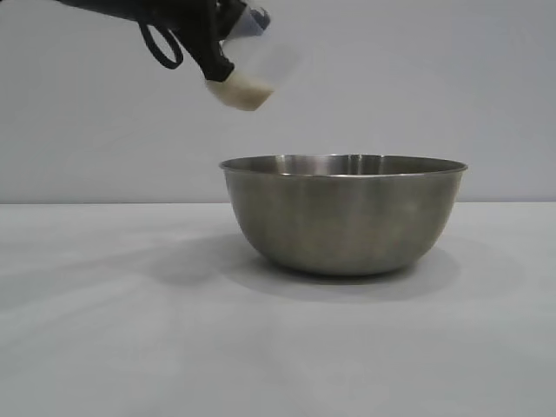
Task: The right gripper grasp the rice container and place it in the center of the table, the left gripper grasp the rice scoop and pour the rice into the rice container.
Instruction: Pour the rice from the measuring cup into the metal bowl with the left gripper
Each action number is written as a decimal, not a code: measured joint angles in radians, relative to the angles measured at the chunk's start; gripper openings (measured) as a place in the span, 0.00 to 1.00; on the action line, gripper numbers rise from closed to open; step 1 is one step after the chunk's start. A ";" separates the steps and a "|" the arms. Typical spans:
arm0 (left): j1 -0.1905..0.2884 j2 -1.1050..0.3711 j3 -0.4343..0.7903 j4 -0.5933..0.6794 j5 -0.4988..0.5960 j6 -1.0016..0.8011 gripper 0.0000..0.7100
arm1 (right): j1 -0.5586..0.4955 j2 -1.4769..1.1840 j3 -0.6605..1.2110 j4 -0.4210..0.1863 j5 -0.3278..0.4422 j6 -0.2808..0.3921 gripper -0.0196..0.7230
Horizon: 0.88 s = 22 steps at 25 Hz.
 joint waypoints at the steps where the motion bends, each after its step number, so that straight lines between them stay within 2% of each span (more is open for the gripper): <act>1: -0.008 0.002 0.000 0.002 0.017 0.068 0.00 | 0.000 0.000 0.000 0.000 0.000 0.000 0.76; 10: -0.069 0.083 0.000 -0.020 0.046 0.601 0.00 | 0.000 0.000 0.000 0.000 0.000 0.000 0.76; 13: -0.071 0.111 0.000 -0.062 0.009 0.759 0.00 | 0.000 0.000 0.000 0.000 0.000 0.000 0.76; 22: -0.074 0.121 -0.002 -0.160 -0.125 0.906 0.00 | 0.000 0.000 0.000 0.000 0.000 0.000 0.76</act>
